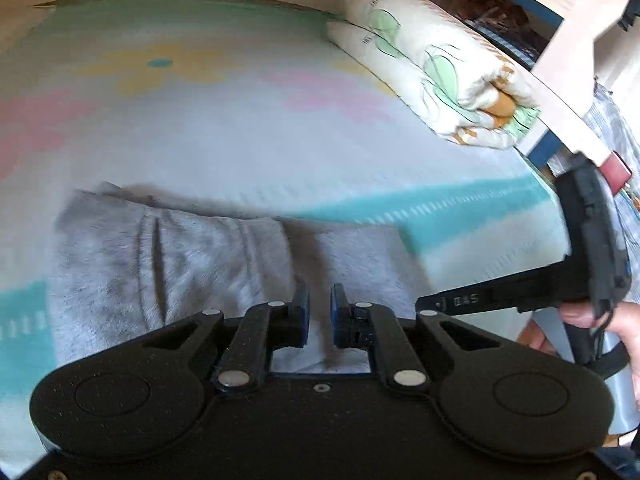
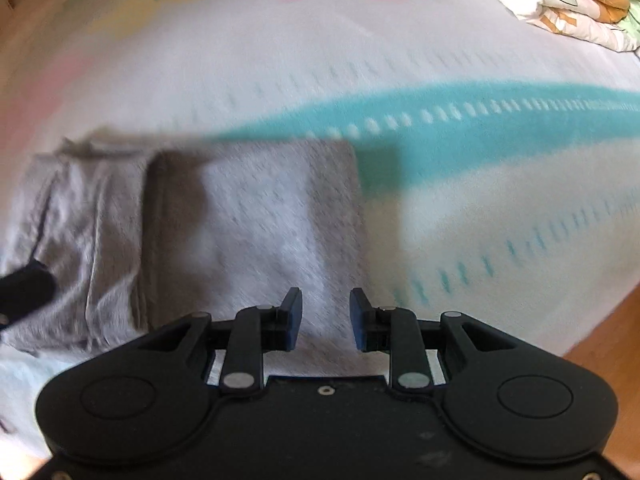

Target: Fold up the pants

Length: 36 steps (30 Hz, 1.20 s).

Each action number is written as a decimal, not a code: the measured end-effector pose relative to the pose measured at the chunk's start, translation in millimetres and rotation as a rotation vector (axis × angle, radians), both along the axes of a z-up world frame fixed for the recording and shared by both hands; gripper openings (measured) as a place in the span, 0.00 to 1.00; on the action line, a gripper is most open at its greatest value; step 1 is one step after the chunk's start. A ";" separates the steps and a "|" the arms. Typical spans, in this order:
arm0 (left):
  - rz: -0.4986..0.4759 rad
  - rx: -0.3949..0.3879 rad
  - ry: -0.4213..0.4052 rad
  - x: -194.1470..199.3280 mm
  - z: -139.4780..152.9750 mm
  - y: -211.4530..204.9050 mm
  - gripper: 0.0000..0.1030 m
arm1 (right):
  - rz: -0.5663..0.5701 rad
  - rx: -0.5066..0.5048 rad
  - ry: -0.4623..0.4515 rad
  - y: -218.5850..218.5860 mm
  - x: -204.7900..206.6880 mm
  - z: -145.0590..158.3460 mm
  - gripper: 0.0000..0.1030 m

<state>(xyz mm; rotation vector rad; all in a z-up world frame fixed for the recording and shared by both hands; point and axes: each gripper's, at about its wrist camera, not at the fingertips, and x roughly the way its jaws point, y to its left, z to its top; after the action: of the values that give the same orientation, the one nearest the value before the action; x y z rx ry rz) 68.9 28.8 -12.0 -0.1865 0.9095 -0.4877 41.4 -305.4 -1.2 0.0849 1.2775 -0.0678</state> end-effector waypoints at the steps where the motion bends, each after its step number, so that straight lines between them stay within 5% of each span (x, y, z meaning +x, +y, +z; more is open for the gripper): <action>1: 0.017 0.013 -0.009 -0.5 3.8 8.2 0.15 | -0.003 0.037 -0.021 -0.1 0.2 1.6 0.29; 10: 0.183 0.250 -0.066 -22.2 -5.8 68.8 0.15 | -0.015 0.433 -0.078 33.2 18.7 -14.7 0.32; 17: 0.198 0.286 -0.051 -35.4 -15.4 93.1 0.15 | -0.043 0.513 -0.020 52.5 33.0 -36.4 0.39; 25: 0.108 0.314 -0.086 -51.5 -10.9 87.4 0.16 | 0.017 0.457 0.015 75.9 44.4 -60.4 0.43; 27: 0.089 0.306 -0.082 -55.0 -9.8 83.3 0.16 | 0.045 0.463 0.006 82.6 46.5 -58.8 0.34; 28: 0.080 0.297 -0.077 -57.0 -9.0 81.4 0.16 | 0.067 0.478 0.001 86.2 47.4 -57.0 0.07; 36: -0.065 0.242 -0.081 -87.1 -1.6 44.8 0.19 | 0.181 0.421 -0.196 110.7 41.9 13.5 0.04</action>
<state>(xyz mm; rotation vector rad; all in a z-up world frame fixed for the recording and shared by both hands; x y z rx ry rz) -18.1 73.7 -13.6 0.0828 0.8889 -0.4376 83.3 -194.7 12.3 0.3293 1.0819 0.3591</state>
